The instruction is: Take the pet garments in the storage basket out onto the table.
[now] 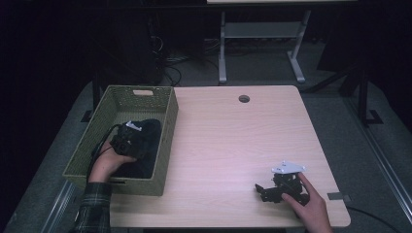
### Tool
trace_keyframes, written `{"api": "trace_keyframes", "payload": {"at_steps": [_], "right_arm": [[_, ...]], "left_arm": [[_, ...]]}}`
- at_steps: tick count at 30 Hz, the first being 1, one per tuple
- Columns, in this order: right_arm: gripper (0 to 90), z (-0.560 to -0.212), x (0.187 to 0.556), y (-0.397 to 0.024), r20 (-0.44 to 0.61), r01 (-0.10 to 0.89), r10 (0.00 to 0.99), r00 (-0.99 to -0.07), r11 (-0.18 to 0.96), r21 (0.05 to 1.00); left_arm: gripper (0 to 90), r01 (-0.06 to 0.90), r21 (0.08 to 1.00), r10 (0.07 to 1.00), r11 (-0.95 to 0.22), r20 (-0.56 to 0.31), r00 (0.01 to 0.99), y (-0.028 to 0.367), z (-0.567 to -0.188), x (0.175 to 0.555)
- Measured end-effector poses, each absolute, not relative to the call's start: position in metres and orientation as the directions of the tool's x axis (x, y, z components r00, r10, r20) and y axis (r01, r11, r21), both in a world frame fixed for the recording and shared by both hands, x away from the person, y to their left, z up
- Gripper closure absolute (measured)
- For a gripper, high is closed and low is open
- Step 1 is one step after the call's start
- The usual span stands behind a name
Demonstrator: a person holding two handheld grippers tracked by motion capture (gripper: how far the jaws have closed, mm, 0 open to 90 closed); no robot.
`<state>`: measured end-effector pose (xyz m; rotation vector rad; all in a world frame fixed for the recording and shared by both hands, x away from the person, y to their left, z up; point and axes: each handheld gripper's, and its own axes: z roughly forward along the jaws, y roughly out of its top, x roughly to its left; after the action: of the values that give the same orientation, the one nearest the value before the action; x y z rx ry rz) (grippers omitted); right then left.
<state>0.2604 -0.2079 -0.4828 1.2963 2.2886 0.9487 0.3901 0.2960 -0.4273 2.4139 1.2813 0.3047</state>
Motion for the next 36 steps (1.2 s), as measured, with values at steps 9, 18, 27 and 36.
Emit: {"api": "trace_keyframes", "payload": {"at_steps": [9, 18, 27, 36], "right_arm": [[0.0, -0.483, 0.261, -0.208, 0.028, 0.621, 0.851, -0.524, 0.360, 0.697], [0.0, -0.483, 0.261, -0.208, 0.028, 0.621, 0.851, -0.525, 0.360, 0.697], [0.0, -0.483, 0.261, -0.208, 0.029, 0.618, 0.848, -0.529, 0.362, 0.698], [0.0, -0.483, 0.261, -0.208, 0.029, 0.619, 0.849, -0.528, 0.362, 0.697]], "left_arm": [[64.2, 0.761, 0.409, 0.830, -0.503, -0.018, 0.558, 0.299, -0.418, 0.389], [66.0, 0.743, 0.501, 0.842, -0.444, -0.052, 0.538, 0.307, -0.402, 0.387], [66.9, 0.691, 0.630, 0.846, -0.354, -0.099, 0.523, 0.317, -0.380, 0.381], [67.1, 0.632, 0.731, 0.829, -0.258, -0.168, 0.534, 0.323, -0.363, 0.375]]}}
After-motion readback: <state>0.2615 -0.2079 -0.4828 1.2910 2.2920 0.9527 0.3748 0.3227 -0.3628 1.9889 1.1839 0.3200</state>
